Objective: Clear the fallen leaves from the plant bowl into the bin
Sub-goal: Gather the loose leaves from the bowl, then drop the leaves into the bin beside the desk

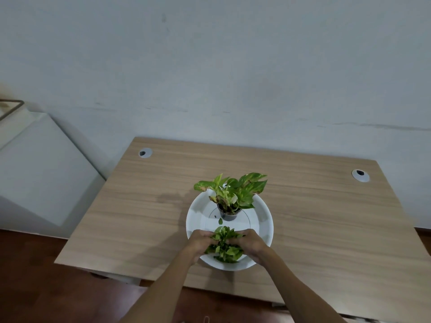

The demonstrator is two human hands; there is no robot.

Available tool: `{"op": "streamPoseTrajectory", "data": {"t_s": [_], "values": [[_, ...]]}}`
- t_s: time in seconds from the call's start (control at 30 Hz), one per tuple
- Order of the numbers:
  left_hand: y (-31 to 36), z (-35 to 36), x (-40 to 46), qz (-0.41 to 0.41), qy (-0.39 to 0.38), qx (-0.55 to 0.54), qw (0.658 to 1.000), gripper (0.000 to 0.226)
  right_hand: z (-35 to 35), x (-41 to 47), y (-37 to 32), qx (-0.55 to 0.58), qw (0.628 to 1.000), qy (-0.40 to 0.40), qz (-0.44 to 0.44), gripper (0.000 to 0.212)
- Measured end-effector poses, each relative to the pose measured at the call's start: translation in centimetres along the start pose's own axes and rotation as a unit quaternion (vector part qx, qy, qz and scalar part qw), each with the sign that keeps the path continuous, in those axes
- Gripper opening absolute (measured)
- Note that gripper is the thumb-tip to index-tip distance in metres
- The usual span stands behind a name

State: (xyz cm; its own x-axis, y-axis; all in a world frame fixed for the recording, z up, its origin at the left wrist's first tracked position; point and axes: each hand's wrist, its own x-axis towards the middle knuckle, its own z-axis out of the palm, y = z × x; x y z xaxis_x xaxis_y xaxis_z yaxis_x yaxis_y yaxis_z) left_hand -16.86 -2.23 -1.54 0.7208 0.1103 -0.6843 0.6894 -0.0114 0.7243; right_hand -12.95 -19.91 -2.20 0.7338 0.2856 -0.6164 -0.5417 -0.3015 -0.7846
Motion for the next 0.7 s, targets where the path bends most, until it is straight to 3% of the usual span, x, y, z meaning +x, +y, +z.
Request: {"op": "streamPoseTrajectory", "data": {"t_s": [0.37, 0.7], "values": [[0.6, -1.0, 0.1, 0.025, 0.014, -0.003, 1.0, 0.021, 1.1, 0.1, -1.3, 0.03, 0.999, 0.013, 0.012, 0.016], [0.1, -8.5, 0.4, 0.021, 0.008, -0.021, 1.0, 0.021, 8.0, 0.7, -4.2, 0.024, 0.999, 0.019, 0.014, 0.012]]}}
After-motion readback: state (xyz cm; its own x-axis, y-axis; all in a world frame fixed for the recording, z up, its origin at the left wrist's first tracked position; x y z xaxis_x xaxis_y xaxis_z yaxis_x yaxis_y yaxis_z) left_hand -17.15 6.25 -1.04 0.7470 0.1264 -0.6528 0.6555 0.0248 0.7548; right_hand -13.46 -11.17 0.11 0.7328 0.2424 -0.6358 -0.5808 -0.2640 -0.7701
